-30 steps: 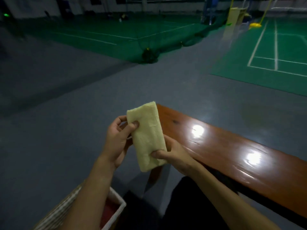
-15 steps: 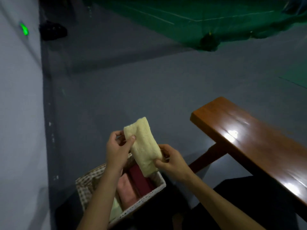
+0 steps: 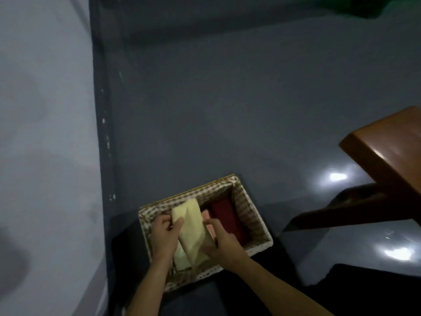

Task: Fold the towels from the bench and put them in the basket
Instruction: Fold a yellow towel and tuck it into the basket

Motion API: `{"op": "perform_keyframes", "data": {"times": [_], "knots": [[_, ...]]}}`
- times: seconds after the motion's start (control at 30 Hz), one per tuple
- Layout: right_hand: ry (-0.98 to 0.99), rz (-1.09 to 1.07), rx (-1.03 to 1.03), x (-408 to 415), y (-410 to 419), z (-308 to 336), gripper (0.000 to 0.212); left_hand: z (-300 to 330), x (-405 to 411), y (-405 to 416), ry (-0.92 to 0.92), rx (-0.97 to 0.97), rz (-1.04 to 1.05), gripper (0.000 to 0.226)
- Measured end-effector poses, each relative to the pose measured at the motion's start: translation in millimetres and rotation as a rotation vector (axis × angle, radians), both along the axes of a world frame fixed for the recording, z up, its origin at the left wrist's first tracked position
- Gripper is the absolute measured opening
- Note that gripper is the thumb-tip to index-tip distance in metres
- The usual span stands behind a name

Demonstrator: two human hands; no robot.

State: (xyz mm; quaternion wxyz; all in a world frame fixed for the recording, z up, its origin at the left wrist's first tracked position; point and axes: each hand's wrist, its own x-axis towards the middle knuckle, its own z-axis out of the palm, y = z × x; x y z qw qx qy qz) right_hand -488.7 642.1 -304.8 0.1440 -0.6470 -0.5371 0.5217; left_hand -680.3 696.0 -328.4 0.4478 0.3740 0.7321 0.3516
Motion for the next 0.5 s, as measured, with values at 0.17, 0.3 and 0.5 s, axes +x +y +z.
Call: {"op": "perform_keyframes", "data": {"times": [0.17,0.3,0.5], "knots": [[-0.027,0.061,-0.091,-28.9,16.3,-58.9,0.066,-63.6,-21.9,11.2,0.133,-0.159,0.030,0.026],[-0.025,0.181,-0.103,-32.5,29.2,-97.9,0.044,-97.0,-18.8,17.3,0.267,-0.218,0.012,0.014],[-0.038,0.249,-0.185,-38.1,42.9,-148.9,0.046,-131.0,-11.9,19.1,0.389,-0.272,0.050,0.012]]}}
